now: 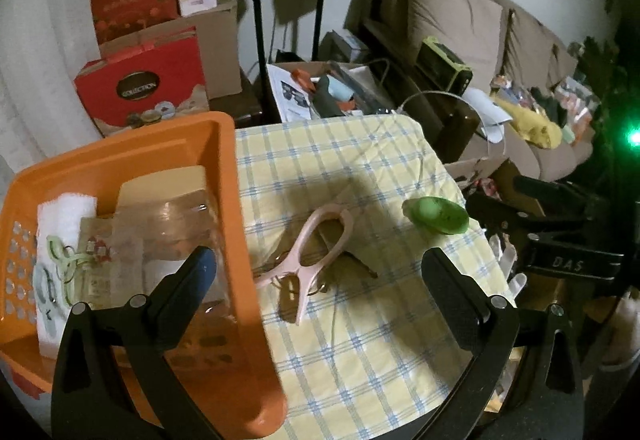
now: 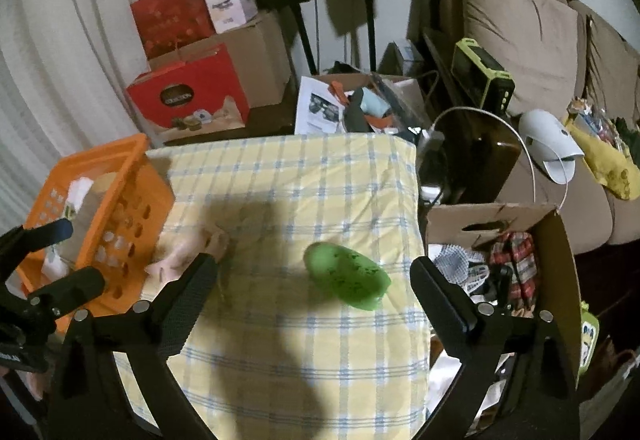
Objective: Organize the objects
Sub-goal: 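Move both tools toward the pink clothespin on the table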
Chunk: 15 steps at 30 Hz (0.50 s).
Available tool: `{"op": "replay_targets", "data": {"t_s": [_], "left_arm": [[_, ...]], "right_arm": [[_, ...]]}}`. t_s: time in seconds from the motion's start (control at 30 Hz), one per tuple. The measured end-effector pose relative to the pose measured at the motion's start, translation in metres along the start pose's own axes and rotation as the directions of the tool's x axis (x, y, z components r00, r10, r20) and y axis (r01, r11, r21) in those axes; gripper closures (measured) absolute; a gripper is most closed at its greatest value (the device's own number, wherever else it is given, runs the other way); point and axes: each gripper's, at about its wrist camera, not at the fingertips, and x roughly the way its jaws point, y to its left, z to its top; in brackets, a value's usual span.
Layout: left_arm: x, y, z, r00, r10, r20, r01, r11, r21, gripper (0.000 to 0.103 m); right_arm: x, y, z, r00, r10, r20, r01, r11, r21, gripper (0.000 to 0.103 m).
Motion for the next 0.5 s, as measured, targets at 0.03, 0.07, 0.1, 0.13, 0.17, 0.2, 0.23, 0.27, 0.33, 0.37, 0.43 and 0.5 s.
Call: {"op": "replay_targets", "data": {"t_s": [0.03, 0.07, 0.1, 0.13, 0.17, 0.2, 0.23, 0.27, 0.33, 0.37, 0.43, 0.5], "left_arm": [[0.002, -0.002, 0.001, 1.0, 0.004, -0.004, -0.004, 1.0, 0.009, 0.0], [0.004, -0.005, 0.002, 1.0, 0.008, -0.008, -0.008, 1.0, 0.019, 0.0], [0.007, -0.007, 0.003, 1.0, 0.011, -0.014, -0.011, 0.999, 0.032, 0.0], [0.01, -0.009, 0.004, 1.0, 0.01, -0.021, -0.009, 0.999, 0.043, 0.0], [0.012, -0.011, 0.005, 1.0, 0.006, -0.028, -0.004, 0.999, 0.051, 0.001], [0.016, -0.013, 0.006, 0.999, -0.001, -0.041, 0.003, 0.998, 0.061, 0.001], [0.019, -0.015, 0.007, 0.999, -0.002, -0.052, 0.006, 0.997, 0.071, 0.002], [0.023, -0.017, 0.009, 0.998, 0.003, -0.066, 0.003, 0.996, 0.088, 0.003], [0.028, -0.02, 0.01, 0.996, 0.008, -0.085, 0.002, 0.993, 0.12, 0.005], [0.031, -0.022, 0.011, 0.996, 0.011, -0.094, 0.001, 0.991, 0.132, 0.007], [0.034, -0.022, 0.012, 0.994, 0.021, -0.104, -0.006, 0.99, 0.138, 0.011], [0.032, -0.019, 0.012, 0.995, 0.012, -0.095, 0.0, 0.993, 0.121, 0.013]], "right_arm": [[0.002, -0.003, 0.0, 1.0, -0.001, -0.006, 0.001, 1.0, 0.002, 0.009], [0.005, -0.005, -0.001, 1.0, -0.002, -0.01, 0.002, 1.0, 0.005, 0.01], [0.008, -0.009, -0.002, 1.0, -0.003, -0.017, 0.003, 1.0, 0.01, 0.011], [0.01, -0.012, -0.002, 1.0, -0.005, -0.023, 0.005, 1.0, 0.013, 0.014], [0.013, -0.014, -0.003, 1.0, -0.006, -0.029, 0.006, 1.0, 0.015, 0.016], [0.015, -0.016, -0.004, 0.999, -0.007, -0.036, 0.007, 1.0, 0.016, 0.017], [0.017, -0.019, -0.006, 0.999, -0.006, -0.042, 0.007, 1.0, 0.017, 0.018], [0.018, -0.02, -0.007, 0.999, -0.004, -0.046, 0.005, 1.0, 0.018, 0.019], [0.02, -0.022, -0.01, 0.999, 0.005, -0.05, -0.004, 1.0, 0.024, 0.024], [0.021, -0.023, -0.011, 0.998, 0.017, -0.053, -0.015, 0.999, 0.028, 0.029], [0.022, -0.02, -0.011, 0.998, 0.041, -0.055, -0.039, 0.999, 0.035, 0.038], [0.026, -0.015, -0.011, 0.995, 0.074, -0.062, -0.072, 0.997, 0.04, 0.045]]}}
